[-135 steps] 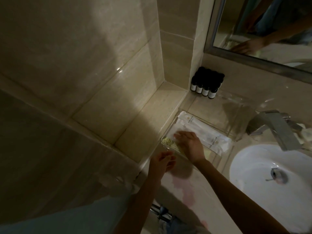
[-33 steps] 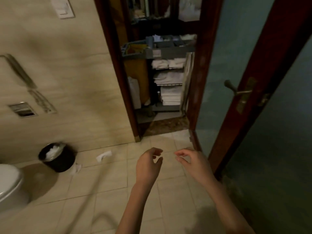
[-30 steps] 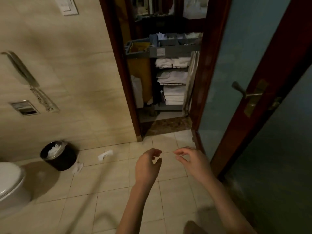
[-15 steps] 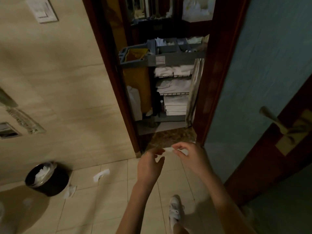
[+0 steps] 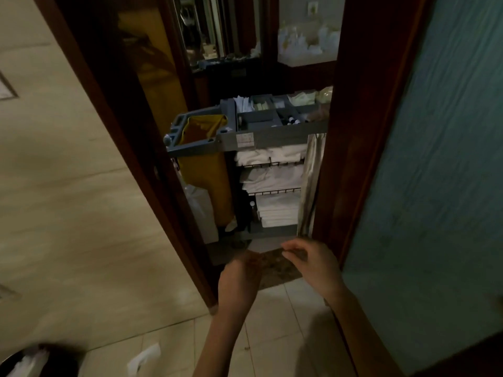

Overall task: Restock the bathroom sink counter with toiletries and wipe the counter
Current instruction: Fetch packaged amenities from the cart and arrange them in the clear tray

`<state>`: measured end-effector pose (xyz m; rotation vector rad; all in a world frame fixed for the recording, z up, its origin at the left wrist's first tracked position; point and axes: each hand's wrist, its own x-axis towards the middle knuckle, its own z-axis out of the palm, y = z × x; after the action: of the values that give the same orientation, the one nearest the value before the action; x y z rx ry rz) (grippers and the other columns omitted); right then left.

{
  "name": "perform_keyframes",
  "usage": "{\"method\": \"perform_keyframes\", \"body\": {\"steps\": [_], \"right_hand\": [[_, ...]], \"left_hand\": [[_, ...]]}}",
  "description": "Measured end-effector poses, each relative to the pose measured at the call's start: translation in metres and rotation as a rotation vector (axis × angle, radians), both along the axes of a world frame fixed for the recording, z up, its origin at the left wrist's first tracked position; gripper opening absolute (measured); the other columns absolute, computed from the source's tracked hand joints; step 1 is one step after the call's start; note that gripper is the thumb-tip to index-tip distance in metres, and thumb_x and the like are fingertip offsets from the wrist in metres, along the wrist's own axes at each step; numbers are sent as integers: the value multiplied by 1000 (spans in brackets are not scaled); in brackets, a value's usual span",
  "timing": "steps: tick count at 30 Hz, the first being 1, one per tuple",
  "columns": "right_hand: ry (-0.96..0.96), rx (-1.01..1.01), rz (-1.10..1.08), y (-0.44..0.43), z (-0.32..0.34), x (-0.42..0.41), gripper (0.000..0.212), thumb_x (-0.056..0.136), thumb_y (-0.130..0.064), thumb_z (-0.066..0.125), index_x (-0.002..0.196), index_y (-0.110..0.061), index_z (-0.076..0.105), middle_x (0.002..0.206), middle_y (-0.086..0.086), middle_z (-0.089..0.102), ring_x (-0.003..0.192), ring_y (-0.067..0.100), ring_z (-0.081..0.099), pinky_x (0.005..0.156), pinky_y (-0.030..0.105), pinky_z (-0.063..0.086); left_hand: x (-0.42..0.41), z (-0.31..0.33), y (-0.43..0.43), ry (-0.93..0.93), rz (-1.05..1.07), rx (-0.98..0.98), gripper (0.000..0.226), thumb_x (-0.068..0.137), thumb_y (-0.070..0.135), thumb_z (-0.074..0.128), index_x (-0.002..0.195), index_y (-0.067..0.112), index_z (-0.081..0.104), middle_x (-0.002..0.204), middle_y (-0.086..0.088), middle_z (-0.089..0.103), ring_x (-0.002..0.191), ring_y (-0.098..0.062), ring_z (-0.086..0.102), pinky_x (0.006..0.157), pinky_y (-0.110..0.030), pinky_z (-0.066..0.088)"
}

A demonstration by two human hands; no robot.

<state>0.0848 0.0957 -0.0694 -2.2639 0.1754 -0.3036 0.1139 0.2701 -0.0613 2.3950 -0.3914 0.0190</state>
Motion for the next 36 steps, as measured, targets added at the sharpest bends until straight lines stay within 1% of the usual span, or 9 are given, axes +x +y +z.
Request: {"method": "perform_keyframes", "body": {"steps": [11, 15, 17, 21, 23, 27, 29, 32, 36], "right_hand": [[139, 51, -22, -20, -28, 93, 18, 90, -24, 65, 106, -18, 70, 96, -13, 66, 87, -2, 59, 75, -1, 38], [149, 19, -53, -38, -31, 156, 23, 91, -41, 56, 101, -23, 67, 85, -17, 59, 75, -9, 53, 76, 8, 41], [170, 0, -77, -45, -24, 196, 6, 93, -33, 59, 97, -31, 63, 83, -23, 55, 77, -9, 52, 79, 10, 44], [111, -21, -63, -56, -3, 284, 13, 92, -27, 62, 101, -36, 63, 93, -24, 57, 79, -10, 56, 70, 5, 43], [106, -9, -60, -60, 4, 326, 15, 90, -30, 63, 103, -36, 63, 94, -24, 58, 83, -12, 55, 72, 2, 41], [122, 71, -144, -66, 6, 392, 18, 87, -32, 67, 104, -34, 67, 89, -26, 60, 90, -9, 57, 85, 17, 47], [139, 94, -169, -66, 4, 414, 18, 87, -30, 67, 104, -35, 67, 88, -27, 60, 89, -13, 54, 83, 15, 45], [150, 120, -182, -69, -2, 437, 19, 87, -30, 66, 106, -35, 68, 98, -23, 64, 93, -11, 56, 85, 16, 48], [163, 137, -249, -88, -8, 464, 19, 87, -31, 66, 106, -32, 69, 102, -20, 65, 97, -7, 57, 86, 20, 50]], "left_hand": [[106, -22, -28, 106, -33, 30, 29, 88, 18, 62, 116, 21, 66, 109, 2, 70, 102, -17, 64, 77, -17, 40], [172, -26, -48, 146, -96, 23, 24, 90, 21, 61, 113, 24, 64, 110, 5, 67, 99, -11, 63, 80, -19, 44], [215, -23, -56, 155, -110, -19, 24, 91, 21, 61, 115, 24, 63, 114, 6, 65, 101, -7, 61, 83, -17, 44], [311, -7, -67, 149, -85, -103, 26, 93, 16, 58, 117, 25, 63, 116, 7, 64, 100, -3, 58, 84, -16, 44], [356, 4, -72, 155, -63, -168, 25, 94, 17, 58, 116, 28, 62, 114, 10, 65, 99, -2, 58, 82, -17, 46], [426, 4, -78, 174, -92, -211, 22, 92, 15, 60, 109, 28, 62, 110, 11, 62, 99, -2, 59, 78, -10, 43], [450, -5, -80, 94, -97, -216, 21, 88, 13, 65, 104, 26, 65, 104, 10, 64, 92, 0, 59, 74, -6, 42], [476, -20, -87, 89, -103, -224, 22, 86, 12, 67, 100, 29, 64, 97, 17, 61, 84, 7, 56, 73, -9, 46], [507, -27, -109, 178, -174, -194, 26, 90, 19, 62, 106, 39, 59, 104, 22, 60, 94, 5, 57, 81, -15, 50]]}}
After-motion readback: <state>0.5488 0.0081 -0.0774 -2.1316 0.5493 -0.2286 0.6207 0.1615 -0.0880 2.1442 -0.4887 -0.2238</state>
